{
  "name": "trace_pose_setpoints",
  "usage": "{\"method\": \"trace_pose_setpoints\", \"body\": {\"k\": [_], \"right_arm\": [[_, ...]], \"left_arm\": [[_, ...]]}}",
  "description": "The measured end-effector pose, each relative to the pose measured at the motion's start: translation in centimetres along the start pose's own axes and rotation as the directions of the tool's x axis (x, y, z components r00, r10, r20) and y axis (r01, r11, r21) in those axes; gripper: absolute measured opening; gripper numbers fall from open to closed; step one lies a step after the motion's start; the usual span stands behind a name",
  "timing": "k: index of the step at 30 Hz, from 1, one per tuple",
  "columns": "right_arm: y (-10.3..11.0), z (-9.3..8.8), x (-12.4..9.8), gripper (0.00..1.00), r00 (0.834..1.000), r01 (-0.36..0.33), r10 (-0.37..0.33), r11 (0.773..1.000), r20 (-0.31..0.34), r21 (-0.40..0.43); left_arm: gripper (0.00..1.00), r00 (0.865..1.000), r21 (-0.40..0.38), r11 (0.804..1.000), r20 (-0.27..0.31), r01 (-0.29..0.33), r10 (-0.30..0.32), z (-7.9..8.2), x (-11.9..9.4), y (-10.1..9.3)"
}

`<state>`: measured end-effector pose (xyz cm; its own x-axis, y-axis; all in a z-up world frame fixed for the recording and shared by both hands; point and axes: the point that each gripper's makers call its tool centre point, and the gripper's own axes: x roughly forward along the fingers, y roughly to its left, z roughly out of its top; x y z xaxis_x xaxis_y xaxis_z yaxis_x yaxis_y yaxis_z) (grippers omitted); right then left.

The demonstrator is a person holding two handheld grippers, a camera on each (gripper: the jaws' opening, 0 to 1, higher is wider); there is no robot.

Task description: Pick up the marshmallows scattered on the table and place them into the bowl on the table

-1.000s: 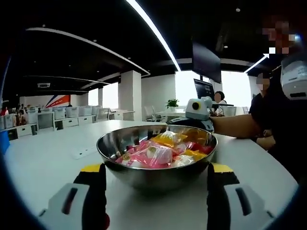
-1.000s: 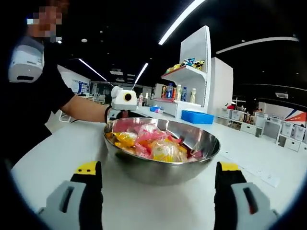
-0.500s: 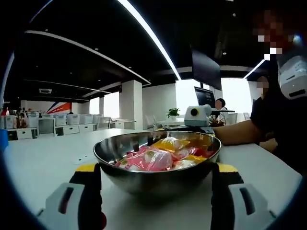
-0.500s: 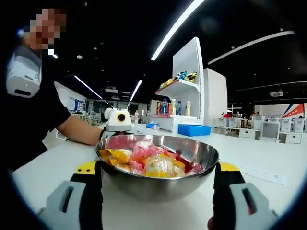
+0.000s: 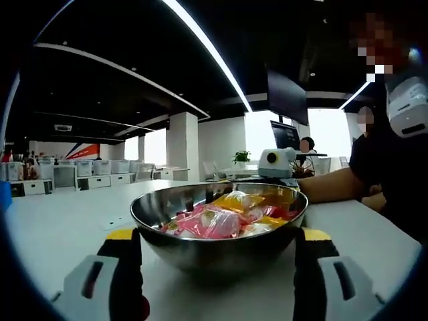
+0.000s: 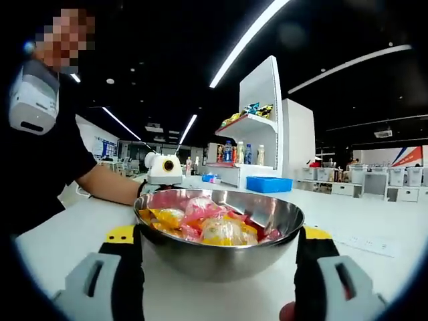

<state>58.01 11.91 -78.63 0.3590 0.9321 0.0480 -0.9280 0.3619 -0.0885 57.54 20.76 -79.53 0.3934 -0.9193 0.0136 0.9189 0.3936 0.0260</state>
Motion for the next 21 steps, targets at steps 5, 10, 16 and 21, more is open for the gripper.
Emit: {"method": "trace_pose_setpoints", "body": {"k": [5, 10, 16, 21], "right_arm": [[-0.1, 0.0, -0.1, 0.91, 1.000, 0.002, -0.002, 1.000, -0.014, 0.003], [-0.7, 1.4, -0.5, 0.91, 1.000, 0.013, -0.013, 1.000, 0.006, -0.020], [-2.5, 3.1, -0.8, 0.91, 0.999, 0.033, -0.033, 0.999, 0.040, -0.013], [-4.2, 3.3, -0.6, 0.91, 0.999, 0.043, -0.042, 0.999, 0.030, -0.014]], "left_arm": [[0.94, 1.000, 0.003, 1.000, -0.014, 0.000, 0.000, 0.2, 0.2, -0.1], [0.95, 1.000, -0.011, 1.000, -0.005, 0.005, -0.005, 1.0, 1.1, 0.1], [0.95, 1.000, 0.021, 1.000, 0.021, 0.011, -0.011, 3.6, 2.4, 0.9], [0.95, 1.000, 0.040, 0.999, -0.008, 0.016, -0.015, 4.0, 3.6, 2.3]]}}
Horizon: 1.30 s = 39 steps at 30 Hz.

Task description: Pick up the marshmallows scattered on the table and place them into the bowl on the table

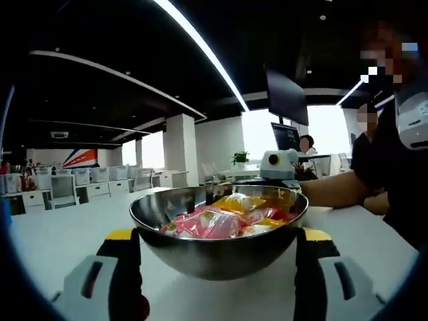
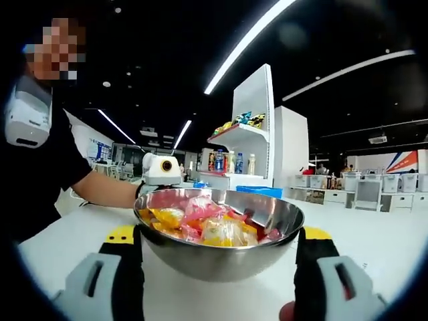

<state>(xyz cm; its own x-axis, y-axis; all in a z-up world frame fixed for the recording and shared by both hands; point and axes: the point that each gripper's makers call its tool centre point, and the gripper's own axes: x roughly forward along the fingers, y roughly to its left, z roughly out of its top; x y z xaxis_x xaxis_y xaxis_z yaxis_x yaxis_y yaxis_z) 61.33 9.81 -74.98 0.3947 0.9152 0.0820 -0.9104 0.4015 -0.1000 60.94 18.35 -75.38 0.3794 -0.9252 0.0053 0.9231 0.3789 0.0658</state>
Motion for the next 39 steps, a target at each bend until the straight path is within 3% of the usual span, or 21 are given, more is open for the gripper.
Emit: {"method": "trace_pose_setpoints", "body": {"k": [10, 17, 21, 31, 36, 39], "right_arm": [[-3.6, -0.3, 1.7, 0.91, 0.999, -0.010, 0.011, 1.000, -0.044, 0.023], [-5.3, -2.0, 2.3, 0.91, 0.995, -0.008, 0.009, 1.000, -0.102, 0.009], [-5.8, -2.8, 2.3, 0.91, 0.993, -0.008, 0.010, 1.000, -0.116, 0.014], [-6.7, -3.4, 2.6, 0.92, 0.995, -0.001, 0.007, 0.998, -0.097, 0.063], [-6.6, -4.6, 2.8, 0.93, 0.992, 0.003, 0.005, 0.998, -0.125, 0.065], [-6.9, -4.7, 2.7, 0.93, 0.994, 0.007, 0.002, 0.997, -0.111, 0.082]], "left_arm": [[0.95, 1.000, -0.038, 0.999, -0.007, -0.012, 0.012, -0.3, 1.5, 3.6], [0.95, 0.999, -0.066, 0.998, -0.043, -0.015, 0.012, -2.5, 2.7, 5.5], [0.95, 0.998, -0.074, 0.997, -0.058, -0.019, 0.014, -3.4, 3.0, 5.7], [0.96, 0.999, -0.092, 0.996, -0.046, -0.022, 0.017, -3.4, 3.3, 6.3], [0.96, 0.997, -0.112, 0.993, -0.080, -0.024, 0.015, -4.9, 3.3, 6.3], [0.96, 0.998, -0.114, 0.993, -0.063, -0.027, 0.020, -4.6, 3.4, 6.1]]}}
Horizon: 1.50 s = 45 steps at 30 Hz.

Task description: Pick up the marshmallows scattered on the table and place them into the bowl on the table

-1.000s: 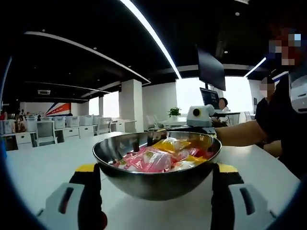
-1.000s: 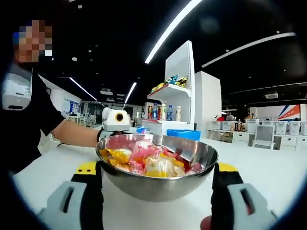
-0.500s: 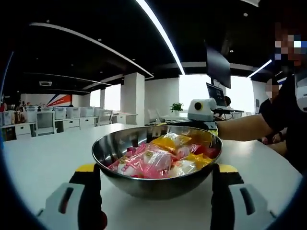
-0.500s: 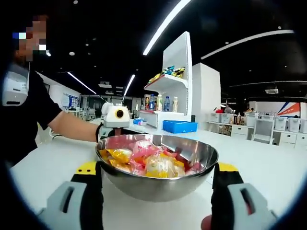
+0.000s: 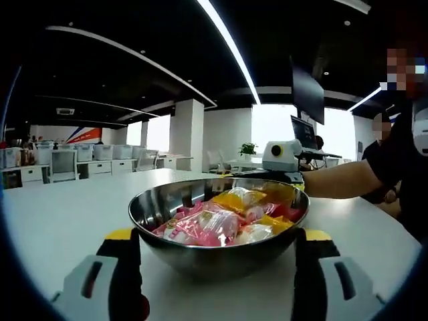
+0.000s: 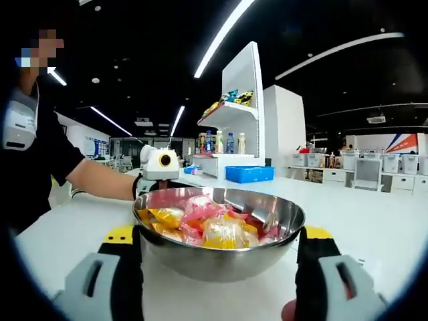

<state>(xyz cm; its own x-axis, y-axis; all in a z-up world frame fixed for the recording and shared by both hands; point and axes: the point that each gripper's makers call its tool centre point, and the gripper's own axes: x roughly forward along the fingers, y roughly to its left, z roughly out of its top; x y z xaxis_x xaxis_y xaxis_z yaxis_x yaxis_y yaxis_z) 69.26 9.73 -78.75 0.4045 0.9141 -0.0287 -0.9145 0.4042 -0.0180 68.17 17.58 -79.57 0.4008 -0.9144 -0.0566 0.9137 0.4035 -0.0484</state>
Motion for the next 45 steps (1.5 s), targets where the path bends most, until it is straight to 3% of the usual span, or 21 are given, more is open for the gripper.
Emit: {"method": "trace_pose_setpoints", "body": {"k": [5, 10, 11, 12, 13, 14, 15, 18, 21, 24, 30, 34, 38, 40, 42, 45], "right_arm": [[-0.1, -0.1, 0.2, 0.94, 1.000, 0.004, -0.004, 1.000, 0.022, 0.003], [0.2, -0.5, 0.7, 0.97, 1.000, 0.017, -0.017, 1.000, 0.000, -0.005], [0.5, -1.2, 0.8, 0.97, 0.999, 0.014, -0.014, 1.000, -0.036, -0.026], [0.5, -1.3, 1.0, 0.97, 0.999, 0.023, -0.024, 0.999, -0.034, -0.026], [0.5, -1.5, 1.1, 0.97, 0.999, 0.028, -0.029, 0.999, -0.042, -0.021], [0.5, -1.6, 1.2, 0.97, 0.998, 0.036, -0.037, 0.999, -0.048, -0.026], [0.5, -1.6, 1.2, 0.97, 0.998, 0.041, -0.043, 0.999, -0.052, -0.031], [0.4, -1.6, 1.1, 0.97, 0.997, 0.049, -0.051, 0.998, -0.063, -0.033], [0.5, -2.3, 0.7, 0.93, 0.991, 0.049, -0.056, 0.997, -0.118, -0.060], [0.9, -3.3, 0.0, 0.91, 0.982, 0.043, -0.056, 0.996, -0.178, -0.076], [0.9, -3.4, -1.3, 0.87, 0.971, 0.090, -0.112, 0.990, -0.209, -0.112], [0.7, -3.5, -2.5, 0.78, 0.955, 0.143, -0.172, 0.981, -0.240, -0.134], [0.9, -3.4, -4.3, 0.67, 0.926, 0.212, -0.254, 0.962, -0.277, -0.173], [0.1, -3.2, -4.9, 0.63, 0.912, 0.253, -0.294, 0.952, -0.285, -0.173], [0.4, -3.0, -5.6, 0.62, 0.902, 0.268, -0.316, 0.944, -0.293, -0.193], [1.0, -2.5, -7.2, 0.60, 0.869, 0.333, -0.385, 0.919, -0.311, -0.209]], "left_arm": [[0.96, 1.000, -0.002, 1.000, 0.021, -0.007, 0.007, -0.2, 0.0, 0.3], [0.95, 0.999, -0.012, 1.000, 0.031, -0.014, 0.014, -0.5, 0.1, 0.6], [0.95, 1.000, -0.003, 1.000, 0.005, -0.010, 0.010, -1.3, 0.1, 0.4], [0.90, 0.999, 0.007, 1.000, -0.041, -0.006, 0.006, -2.3, 0.1, 0.3], [0.83, 0.989, 0.077, 0.997, -0.146, -0.020, 0.031, -4.2, -0.1, 0.9], [0.78, 0.983, 0.133, 0.991, -0.178, -0.014, 0.038, -4.7, 0.0, 0.8], [0.81, 0.985, 0.147, 0.989, -0.169, -0.018, 0.043, -4.6, 0.2, 0.7], [0.85, 0.994, 0.020, 0.999, -0.110, -0.025, 0.027, -3.4, 0.2, 0.3], [0.85, 0.996, 0.007, 0.998, -0.072, -0.060, 0.060, -2.4, -0.5, 1.2], [0.85, 0.993, 0.013, 0.997, -0.094, -0.072, 0.073, -2.7, -1.1, 1.2], [0.85, 0.985, 0.034, 0.994, -0.136, -0.102, 0.105, -2.8, -2.2, 0.5], [0.85, 0.978, 0.045, 0.991, -0.158, -0.128, 0.134, -2.7, -3.1, 0.1], [0.84, 0.970, 0.047, 0.985, -0.167, -0.169, 0.174, -1.8, -4.4, -0.6], [0.83, 0.968, 0.052, 0.982, -0.166, -0.182, 0.188, -1.5, -5.0, -2.0], [0.83, 0.963, 0.064, 0.978, -0.176, -0.197, 0.205, -1.2, -5.4, -1.1], [0.83, 0.962, 0.072, 0.978, -0.182, -0.194, 0.204, -0.8, -6.3, -2.2]]}}
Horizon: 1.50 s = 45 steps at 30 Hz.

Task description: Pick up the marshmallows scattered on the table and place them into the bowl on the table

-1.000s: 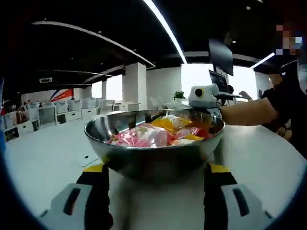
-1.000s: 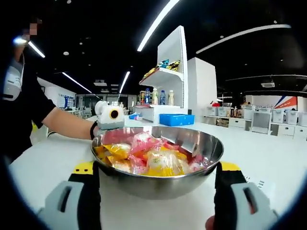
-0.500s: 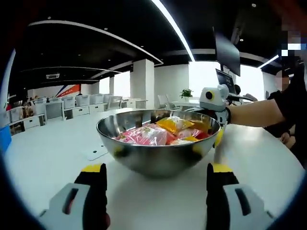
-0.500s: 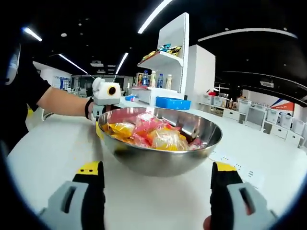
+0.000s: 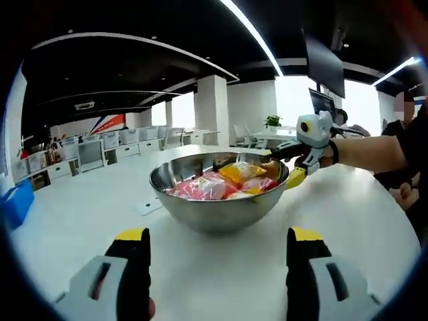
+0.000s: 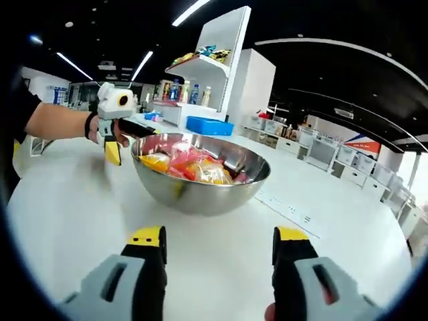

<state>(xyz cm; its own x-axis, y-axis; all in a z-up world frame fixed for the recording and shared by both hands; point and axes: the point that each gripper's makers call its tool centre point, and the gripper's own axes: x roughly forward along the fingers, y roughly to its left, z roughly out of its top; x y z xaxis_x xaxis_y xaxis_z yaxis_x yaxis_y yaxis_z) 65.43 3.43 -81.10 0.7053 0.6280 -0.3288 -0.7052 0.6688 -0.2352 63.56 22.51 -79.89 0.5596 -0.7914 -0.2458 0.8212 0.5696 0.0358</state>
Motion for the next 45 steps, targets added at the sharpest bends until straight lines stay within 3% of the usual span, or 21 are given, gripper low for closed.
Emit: {"method": "trace_pose_setpoints", "body": {"k": [5, 9, 16, 19, 24, 26, 27, 31, 37, 45], "right_arm": [[0.1, 1.2, -2.3, 0.58, 0.999, 0.039, -0.039, 0.999, 0.005, 0.012], [0.2, 1.7, -4.1, 0.58, 0.997, 0.071, -0.071, 0.997, 0.005, 0.021], [1.2, 1.6, -6.8, 0.57, 0.996, 0.092, -0.092, 0.993, -0.007, 0.068], [2.3, 1.7, -8.3, 0.57, 0.995, 0.096, -0.096, 0.992, -0.003, 0.078], [3.9, 2.2, -10.1, 0.57, 0.996, 0.087, -0.089, 0.993, 0.024, 0.075], [5.5, 2.6, -11.5, 0.57, 0.996, 0.087, -0.090, 0.993, 0.030, 0.075], [5.3, 2.7, -11.1, 0.57, 0.995, 0.088, -0.091, 0.993, 0.031, 0.077], [6.4, 3.0, -12.7, 0.57, 0.995, 0.096, -0.099, 0.990, 0.023, 0.100], [8.4, 3.8, -15.6, 0.55, 0.993, 0.100, -0.106, 0.989, 0.048, 0.105], [10.2, 3.4, -19.3, 0.52, 0.985, 0.154, -0.159, 0.985, 0.062, 0.074]], "left_arm": [[0.83, 0.999, 0.026, 0.999, 0.001, -0.047, 0.047, 0.7, -2.2, -0.8], [0.83, 0.995, 0.003, 0.996, 0.027, -0.093, 0.093, 1.6, -4.1, -0.6], [0.83, 0.991, -0.019, 0.992, 0.056, -0.125, 0.125, 2.6, -7.8, -3.2], [0.84, 0.988, -0.019, 0.992, 0.090, -0.123, 0.124, 3.4, -9.2, -4.3], [0.85, 0.986, -0.025, 0.992, 0.107, -0.124, 0.126, 3.8, -11.6, -4.6], [0.85, 0.984, -0.023, 0.992, 0.119, -0.127, 0.129, 4.1, -12.5, -5.1], [0.85, 0.984, -0.023, 0.992, 0.125, -0.128, 0.130, 4.3, -13.0, -5.5], [0.85, 0.981, 0.003, 0.991, 0.143, -0.133, 0.132, 4.9, -14.6, -7.2], [0.85, 0.978, -0.009, 0.989, 0.151, -0.145, 0.145, 4.5, -16.6, -9.0], [0.84, 0.976, 0.042, 0.980, 0.108, -0.192, 0.187, 2.9, -18.8, -11.4]]}}
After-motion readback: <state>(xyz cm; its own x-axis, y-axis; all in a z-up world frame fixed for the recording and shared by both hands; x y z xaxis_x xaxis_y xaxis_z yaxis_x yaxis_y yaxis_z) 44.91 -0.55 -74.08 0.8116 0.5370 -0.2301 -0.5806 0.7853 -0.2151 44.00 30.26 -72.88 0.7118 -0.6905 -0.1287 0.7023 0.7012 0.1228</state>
